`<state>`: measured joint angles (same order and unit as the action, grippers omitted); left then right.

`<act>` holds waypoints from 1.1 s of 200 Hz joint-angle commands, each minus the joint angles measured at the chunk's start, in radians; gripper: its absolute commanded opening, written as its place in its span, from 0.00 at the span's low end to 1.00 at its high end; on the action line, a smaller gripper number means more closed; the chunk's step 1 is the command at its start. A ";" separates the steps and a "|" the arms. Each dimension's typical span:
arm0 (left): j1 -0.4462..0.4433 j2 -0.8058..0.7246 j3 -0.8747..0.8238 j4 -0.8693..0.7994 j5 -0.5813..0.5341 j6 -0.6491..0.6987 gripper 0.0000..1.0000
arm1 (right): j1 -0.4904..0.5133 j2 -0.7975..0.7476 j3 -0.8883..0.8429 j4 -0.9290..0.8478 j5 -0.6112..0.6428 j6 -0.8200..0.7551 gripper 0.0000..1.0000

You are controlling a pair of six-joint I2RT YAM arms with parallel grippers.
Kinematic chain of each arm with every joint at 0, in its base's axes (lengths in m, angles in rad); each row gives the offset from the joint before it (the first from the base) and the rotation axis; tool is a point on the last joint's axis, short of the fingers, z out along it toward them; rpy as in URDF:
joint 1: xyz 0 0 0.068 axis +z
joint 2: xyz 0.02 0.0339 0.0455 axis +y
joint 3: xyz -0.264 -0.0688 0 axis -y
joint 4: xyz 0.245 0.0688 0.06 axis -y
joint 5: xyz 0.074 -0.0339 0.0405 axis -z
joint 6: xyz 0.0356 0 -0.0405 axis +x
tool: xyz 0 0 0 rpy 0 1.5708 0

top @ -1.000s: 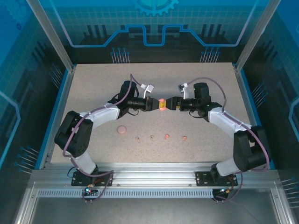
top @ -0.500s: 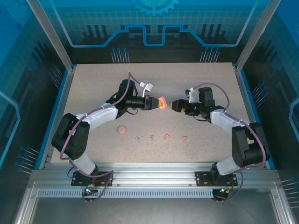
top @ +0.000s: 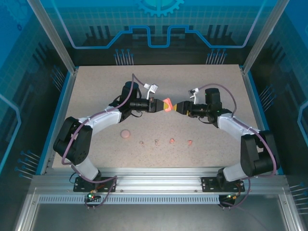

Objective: Insert wireless bluetooth earbuds into charging case

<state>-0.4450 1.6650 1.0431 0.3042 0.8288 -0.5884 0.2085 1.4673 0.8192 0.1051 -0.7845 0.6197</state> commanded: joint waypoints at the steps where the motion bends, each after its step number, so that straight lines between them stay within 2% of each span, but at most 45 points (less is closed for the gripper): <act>1: -0.005 -0.013 0.014 0.046 0.029 -0.015 0.00 | 0.030 0.018 0.045 0.036 -0.023 0.015 0.63; 62: -0.015 -0.013 0.000 0.064 0.031 -0.021 0.00 | 0.055 0.063 0.055 0.058 -0.004 0.038 0.53; 130: -0.029 -0.008 -0.012 0.081 0.032 -0.031 0.00 | 0.060 0.113 0.109 0.094 -0.008 0.076 0.37; 162: -0.031 -0.003 -0.019 0.096 0.028 -0.036 0.00 | 0.062 0.117 0.110 0.099 -0.024 0.076 0.18; 177: -0.033 0.001 -0.023 0.100 0.022 -0.038 0.00 | 0.062 0.117 0.111 0.095 -0.027 0.072 0.00; 203: -0.034 0.009 -0.031 0.103 0.009 -0.041 0.00 | 0.058 0.108 0.113 0.071 -0.013 0.061 0.00; 209: -0.032 0.009 -0.033 0.096 -0.001 -0.037 0.08 | 0.057 0.105 0.116 0.053 -0.004 0.052 0.00; 220: -0.030 0.001 -0.033 0.063 -0.036 -0.015 0.36 | 0.054 0.099 0.130 -0.003 0.027 0.025 0.00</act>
<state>-0.4534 1.6691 1.0233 0.3576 0.7807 -0.6289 0.2584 1.5646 0.9054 0.1696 -0.8162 0.6781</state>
